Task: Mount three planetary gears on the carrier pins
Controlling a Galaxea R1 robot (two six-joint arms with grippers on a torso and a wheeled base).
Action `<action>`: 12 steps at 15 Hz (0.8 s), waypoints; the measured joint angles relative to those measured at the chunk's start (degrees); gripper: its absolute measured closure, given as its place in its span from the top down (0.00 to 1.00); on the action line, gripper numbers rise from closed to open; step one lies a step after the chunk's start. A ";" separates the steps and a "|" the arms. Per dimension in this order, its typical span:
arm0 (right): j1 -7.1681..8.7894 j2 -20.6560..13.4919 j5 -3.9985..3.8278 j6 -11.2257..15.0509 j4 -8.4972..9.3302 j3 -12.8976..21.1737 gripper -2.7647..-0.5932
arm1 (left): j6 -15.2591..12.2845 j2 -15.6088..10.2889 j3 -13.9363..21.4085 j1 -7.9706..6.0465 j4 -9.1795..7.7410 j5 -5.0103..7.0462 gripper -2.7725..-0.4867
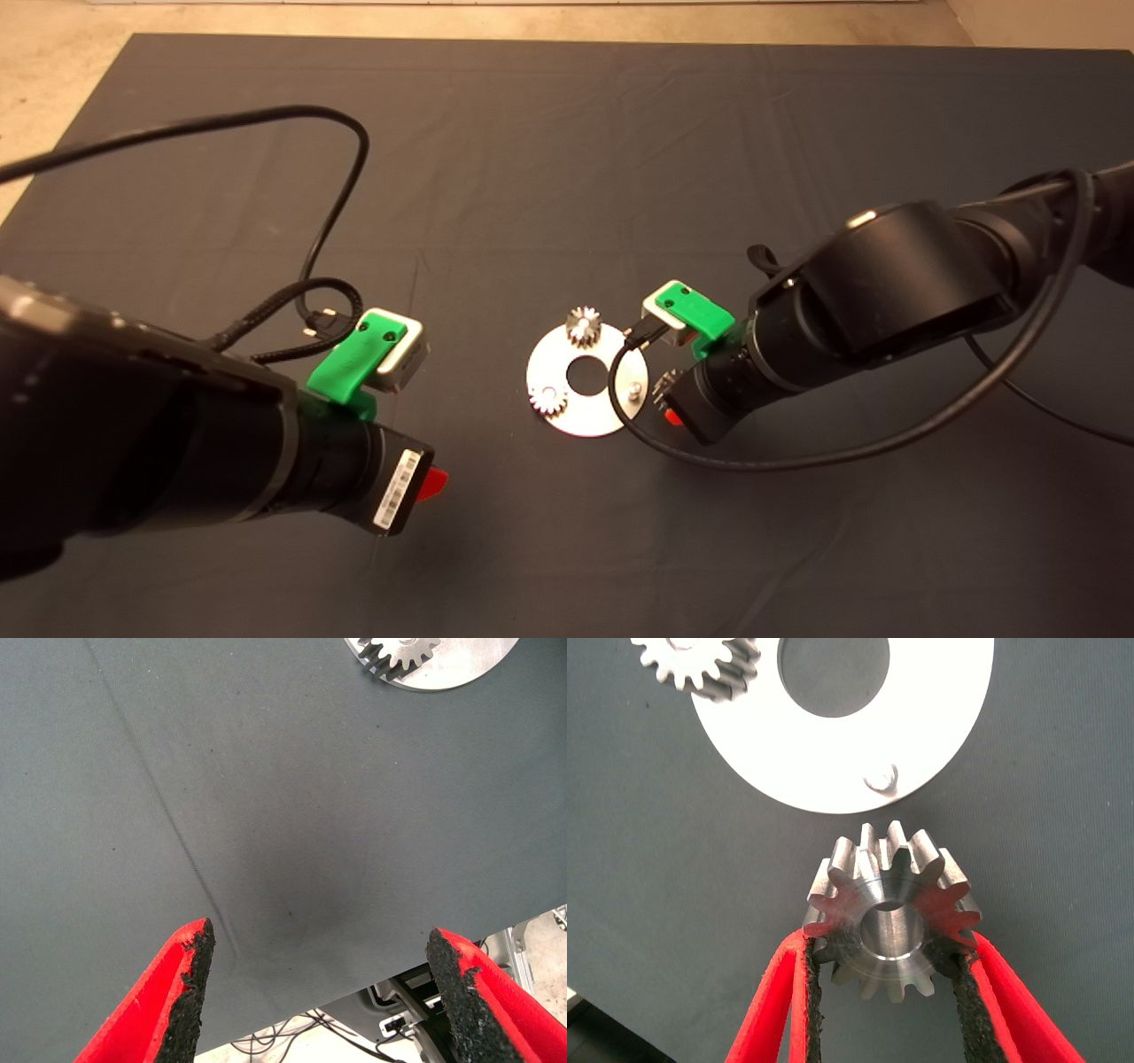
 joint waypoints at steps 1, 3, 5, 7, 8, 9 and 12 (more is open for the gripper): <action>0.00 0.47 -0.02 -0.22 0.04 -0.64 0.10 | 0.00 0.00 0.00 0.00 0.02 0.00 0.50; -0.01 1.16 -0.02 -0.47 0.06 -1.69 0.10 | 0.00 -0.02 0.00 -0.02 0.00 0.00 0.50; -0.22 1.71 0.01 -0.84 0.06 -2.65 0.10 | 0.00 0.00 0.00 -0.11 0.00 -0.02 0.50; -1.32 1.95 -0.02 -1.43 0.06 -3.47 0.10 | 0.00 -0.01 0.00 -0.11 0.00 0.00 0.50; -2.05 2.04 0.03 -2.01 0.04 -4.03 0.10 | 0.01 -0.02 0.00 -0.11 0.00 0.00 0.50; -2.69 2.07 0.04 -2.42 0.00 -4.51 0.10 | 0.02 -0.02 0.00 -0.11 0.00 0.00 0.50; -4.33 2.08 0.00 -3.54 -0.33 -5.99 0.10 | 0.00 -0.02 0.00 -0.11 0.00 0.00 0.50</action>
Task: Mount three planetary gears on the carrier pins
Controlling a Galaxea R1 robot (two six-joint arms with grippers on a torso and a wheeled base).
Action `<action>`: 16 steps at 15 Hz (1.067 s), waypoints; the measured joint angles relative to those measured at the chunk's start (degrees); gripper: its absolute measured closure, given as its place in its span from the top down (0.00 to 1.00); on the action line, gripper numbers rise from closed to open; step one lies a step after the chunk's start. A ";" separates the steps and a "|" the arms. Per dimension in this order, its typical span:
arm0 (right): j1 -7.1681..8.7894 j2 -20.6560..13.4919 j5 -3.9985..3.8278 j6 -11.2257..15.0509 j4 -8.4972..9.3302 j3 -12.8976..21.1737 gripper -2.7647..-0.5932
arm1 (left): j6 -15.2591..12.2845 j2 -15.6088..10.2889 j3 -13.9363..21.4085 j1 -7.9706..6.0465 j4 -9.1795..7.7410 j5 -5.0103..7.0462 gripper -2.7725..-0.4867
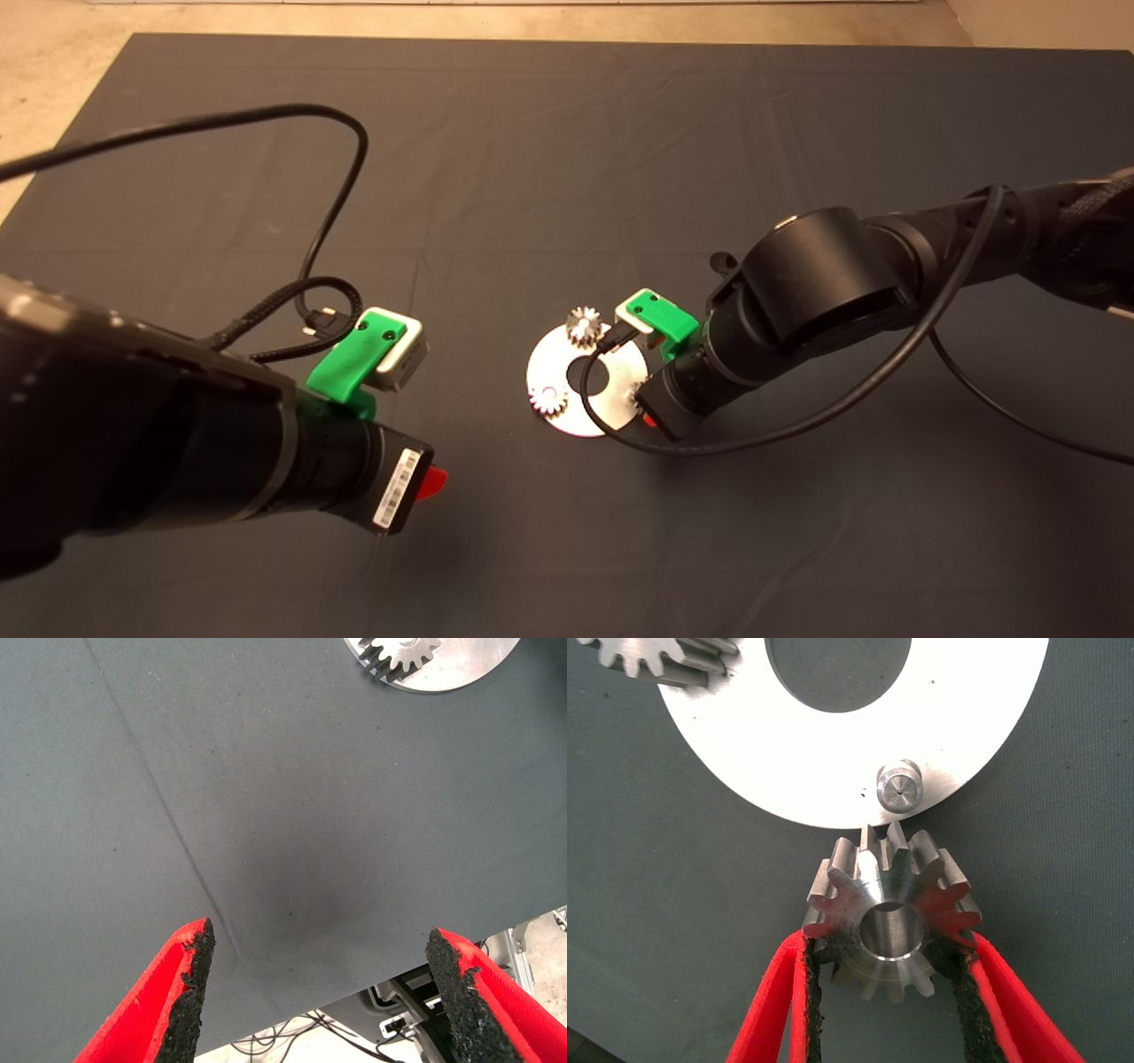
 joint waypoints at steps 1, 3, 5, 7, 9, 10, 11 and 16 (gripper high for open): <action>-0.31 0.00 0.00 -0.35 -0.07 -0.42 0.10 | 0.00 0.00 0.00 0.00 0.00 0.00 0.50; -0.78 0.02 0.01 -0.82 -0.13 -1.16 0.10 | 0.00 0.00 0.00 0.00 0.00 -0.02 0.50; -1.06 0.16 0.01 -1.69 -0.30 -1.71 0.10 | 0.01 0.00 0.00 0.00 0.00 -0.02 0.50; -1.08 0.18 -0.02 -2.11 -0.35 -1.84 0.10 | 0.00 0.00 0.00 0.00 0.00 0.00 0.50; -1.06 0.38 -0.18 -2.33 -0.38 -2.05 0.10 | 0.00 0.00 0.00 0.00 0.00 -0.02 0.50; -1.06 0.60 -0.43 -2.47 -0.38 -2.26 0.10 | 0.00 0.00 0.00 0.00 0.00 -0.02 0.50; -1.06 0.84 -0.71 -2.50 -0.38 -2.38 0.10 | 0.02 -0.02 0.00 0.00 0.00 0.00 0.50; -0.98 2.74 -1.56 -2.69 -0.38 -3.87 0.10 | 0.02 -0.04 0.00 0.00 0.00 0.00 0.50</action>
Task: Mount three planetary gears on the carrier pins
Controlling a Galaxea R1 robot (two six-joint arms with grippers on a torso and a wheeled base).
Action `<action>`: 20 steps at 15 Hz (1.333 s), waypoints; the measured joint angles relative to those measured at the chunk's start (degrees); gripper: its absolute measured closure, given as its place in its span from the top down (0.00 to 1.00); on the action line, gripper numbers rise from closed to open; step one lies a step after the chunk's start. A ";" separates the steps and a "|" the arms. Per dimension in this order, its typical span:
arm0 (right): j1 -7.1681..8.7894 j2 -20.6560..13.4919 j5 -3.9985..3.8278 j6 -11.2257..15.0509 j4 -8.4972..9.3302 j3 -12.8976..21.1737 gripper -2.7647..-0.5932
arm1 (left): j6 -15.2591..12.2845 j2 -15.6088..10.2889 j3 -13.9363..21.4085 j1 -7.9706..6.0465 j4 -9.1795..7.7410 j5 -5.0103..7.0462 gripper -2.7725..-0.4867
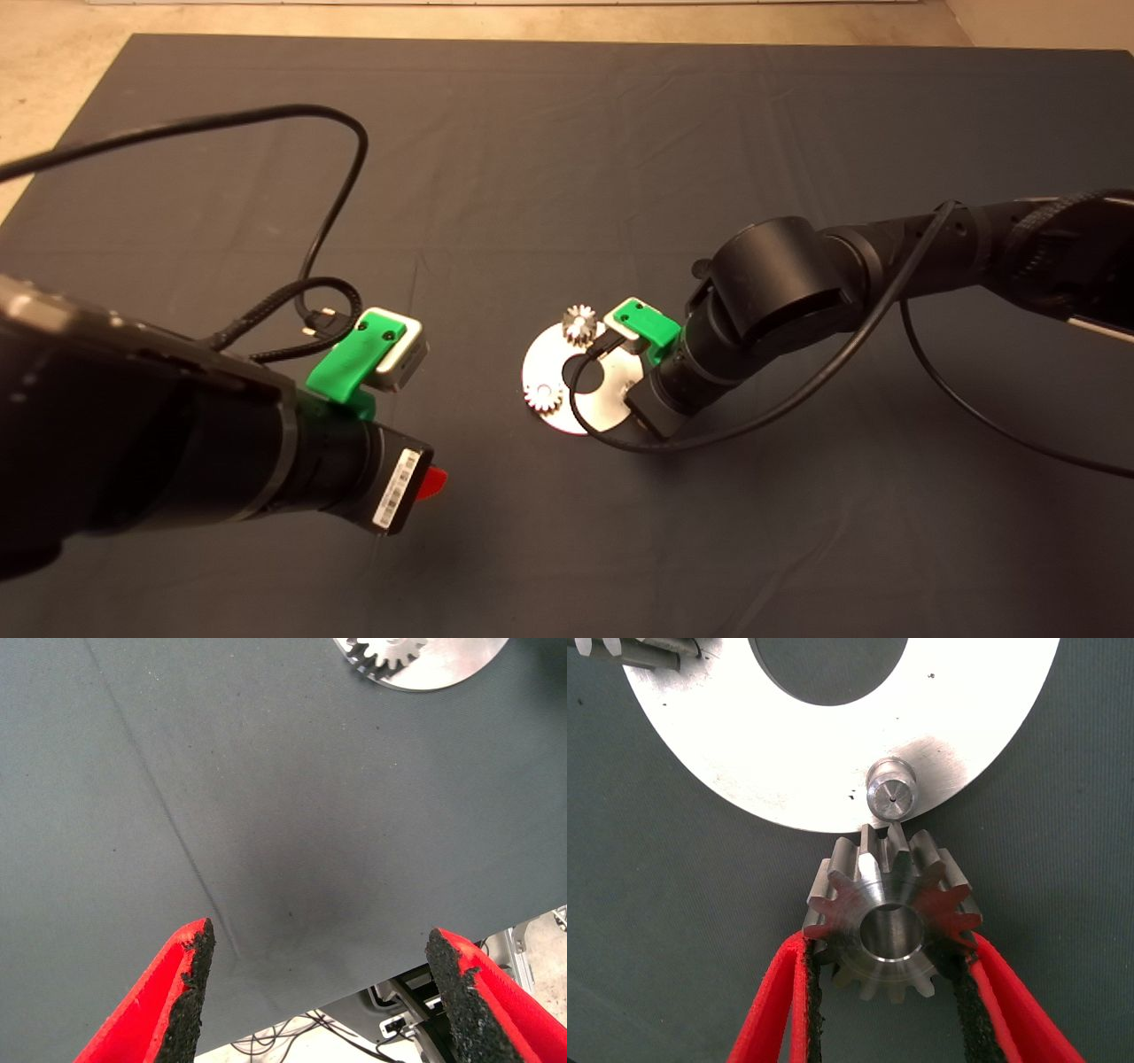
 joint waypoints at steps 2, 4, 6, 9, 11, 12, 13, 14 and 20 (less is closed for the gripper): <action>0.06 0.72 0.05 0.00 -0.01 -0.68 0.10 | -0.02 -0.09 0.00 0.00 0.00 -0.02 0.50; 0.11 1.06 0.13 -0.22 -0.01 -1.13 0.10 | -0.02 -0.09 0.00 0.00 0.00 0.00 0.50; 0.23 1.06 0.52 -0.64 0.01 -1.43 0.10 | 0.00 -0.09 0.00 0.00 0.00 0.00 0.50; 0.37 0.87 1.02 -1.10 0.01 -1.68 0.10 | -0.02 -0.11 0.00 0.00 0.00 0.00 0.50; 0.63 0.39 1.71 -1.32 -0.01 -1.87 0.10 | 0.00 -0.11 0.00 0.00 0.00 0.00 0.50; 0.91 0.17 1.79 -1.38 -0.12 -2.10 0.10 | -0.01 -0.11 0.00 0.00 0.00 -0.02 0.50; 1.37 -0.05 1.62 -1.44 -0.23 -2.31 0.10 | 0.00 -0.11 0.00 0.00 0.00 0.00 0.50; 1.96 -0.21 1.57 -1.46 -0.33 -2.45 0.10 | -0.02 -0.11 0.00 0.00 0.00 0.02 0.50; 3.11 -0.24 1.56 -1.49 -0.34 -2.45 0.10 | -0.02 -0.11 0.00 0.00 0.00 0.00 0.50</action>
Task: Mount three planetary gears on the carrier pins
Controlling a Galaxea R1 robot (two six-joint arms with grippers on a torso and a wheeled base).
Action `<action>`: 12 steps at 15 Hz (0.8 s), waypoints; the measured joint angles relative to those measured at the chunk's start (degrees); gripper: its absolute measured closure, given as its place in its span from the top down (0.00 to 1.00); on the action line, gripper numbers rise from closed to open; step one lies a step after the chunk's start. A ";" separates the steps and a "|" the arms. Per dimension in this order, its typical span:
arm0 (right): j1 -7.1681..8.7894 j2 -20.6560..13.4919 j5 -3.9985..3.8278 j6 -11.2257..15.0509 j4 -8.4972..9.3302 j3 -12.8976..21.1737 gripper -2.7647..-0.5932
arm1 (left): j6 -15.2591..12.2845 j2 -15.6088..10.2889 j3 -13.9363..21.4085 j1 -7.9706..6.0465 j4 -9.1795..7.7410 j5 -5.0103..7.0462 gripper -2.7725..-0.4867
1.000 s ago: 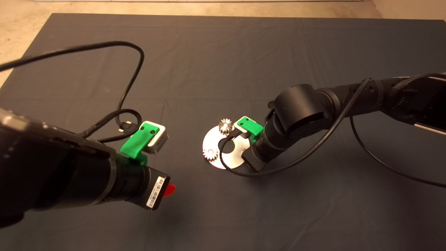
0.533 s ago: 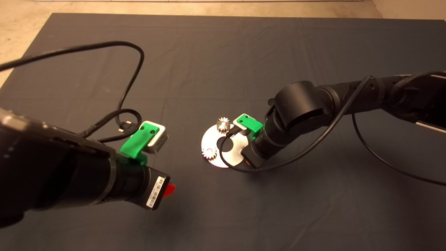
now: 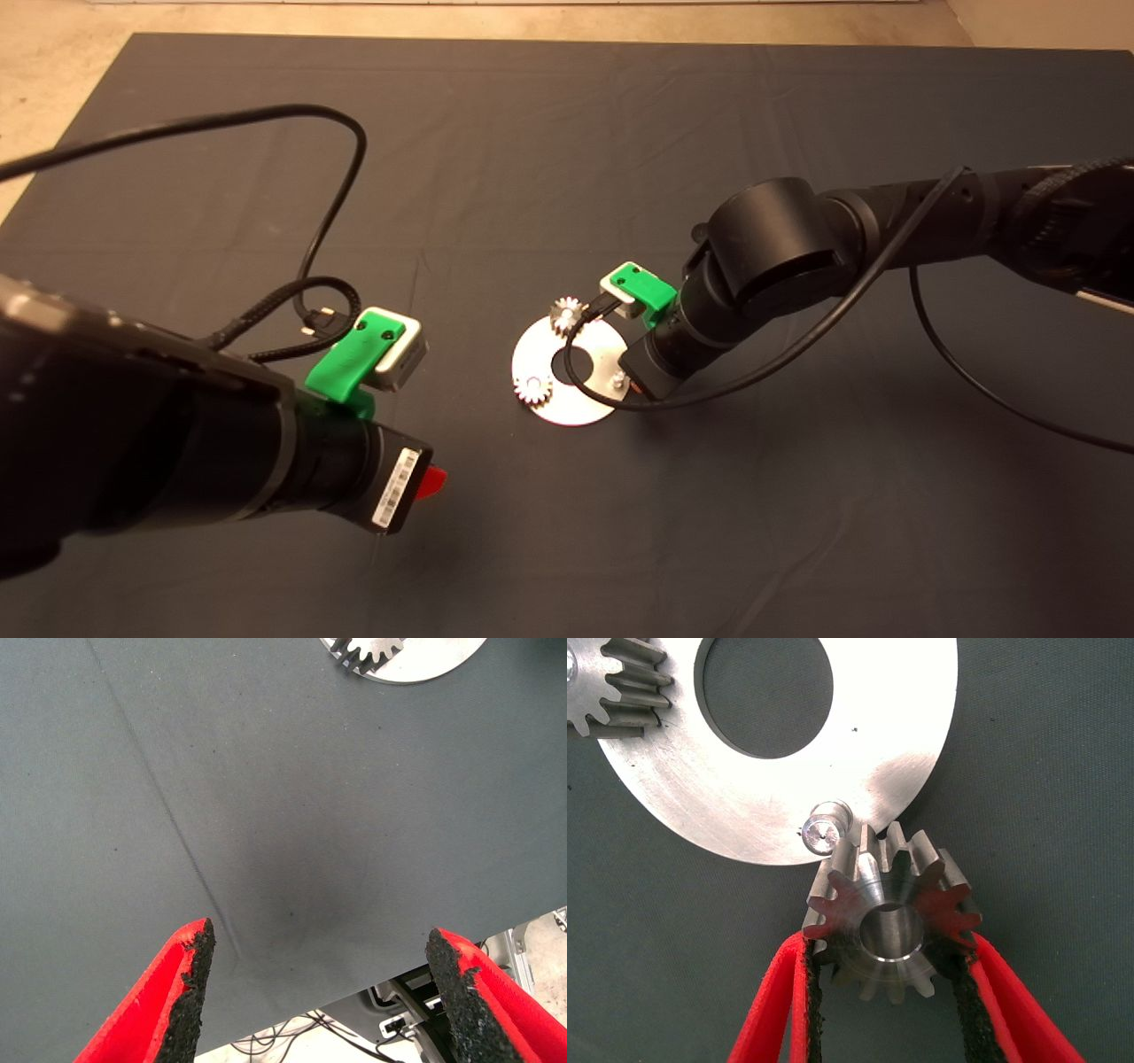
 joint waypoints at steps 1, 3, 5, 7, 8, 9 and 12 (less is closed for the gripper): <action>0.01 0.00 0.01 0.00 -0.02 0.00 0.10 | 0.00 0.00 0.00 0.00 0.00 0.00 0.50; 0.01 0.00 0.04 0.00 -0.02 0.00 0.10 | 0.00 0.00 0.00 0.00 0.00 0.00 0.50; 0.01 0.00 0.02 0.00 -0.02 0.00 0.10 | 0.00 0.00 0.00 0.00 0.00 0.00 0.50; 0.01 0.00 0.04 0.00 -0.02 0.00 0.10 | 0.00 0.00 0.00 0.00 0.00 0.00 0.50; 0.01 0.00 0.01 0.00 -0.02 0.00 0.10 | 0.00 0.00 0.00 0.00 0.00 0.00 0.50; 0.01 0.02 0.01 0.00 0.00 0.00 0.10 | 0.01 0.00 0.00 0.00 0.00 0.00 0.50; 0.01 0.04 0.04 0.00 0.00 0.00 0.10 | 0.00 0.00 0.00 0.00 0.00 0.00 0.50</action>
